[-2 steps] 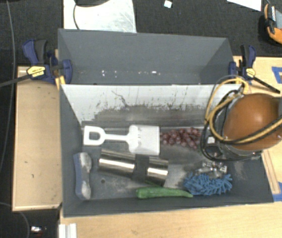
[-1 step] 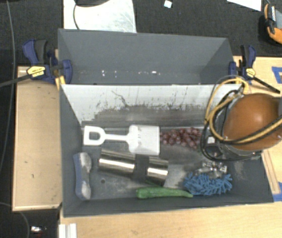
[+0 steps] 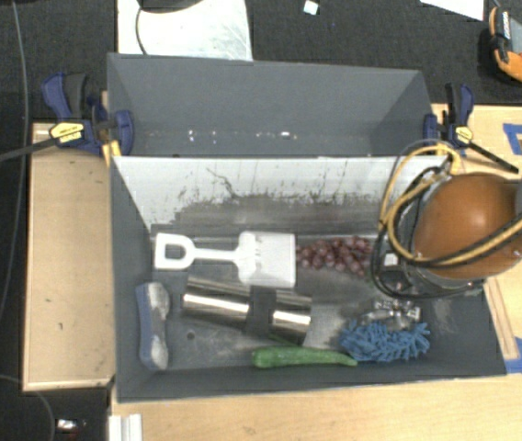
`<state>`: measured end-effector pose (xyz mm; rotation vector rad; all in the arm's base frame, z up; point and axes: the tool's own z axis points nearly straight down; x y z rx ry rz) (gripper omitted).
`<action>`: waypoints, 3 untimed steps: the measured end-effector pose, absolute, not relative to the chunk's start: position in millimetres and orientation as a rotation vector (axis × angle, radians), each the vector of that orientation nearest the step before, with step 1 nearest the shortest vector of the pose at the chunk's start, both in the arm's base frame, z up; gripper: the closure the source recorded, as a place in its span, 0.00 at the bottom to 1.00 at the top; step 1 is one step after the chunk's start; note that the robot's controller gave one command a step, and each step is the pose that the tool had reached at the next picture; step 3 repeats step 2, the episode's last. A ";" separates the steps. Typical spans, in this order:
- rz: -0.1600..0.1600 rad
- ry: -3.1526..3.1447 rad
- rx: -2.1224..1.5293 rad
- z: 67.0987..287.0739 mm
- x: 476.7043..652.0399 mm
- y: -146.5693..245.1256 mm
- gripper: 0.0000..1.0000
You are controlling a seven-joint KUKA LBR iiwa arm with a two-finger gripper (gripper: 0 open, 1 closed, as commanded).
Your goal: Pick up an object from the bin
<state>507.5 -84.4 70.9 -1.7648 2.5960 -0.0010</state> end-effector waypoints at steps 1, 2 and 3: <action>-0.001 2.597 -1.764 70.9 507.5 -84.4 1.00; -0.001 2.597 -1.763 70.9 507.5 -84.4 1.00; -0.001 2.597 -1.763 70.9 507.5 -84.4 1.00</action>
Offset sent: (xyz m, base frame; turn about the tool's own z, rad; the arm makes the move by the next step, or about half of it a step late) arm 0.0000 0.0000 0.0000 0.0000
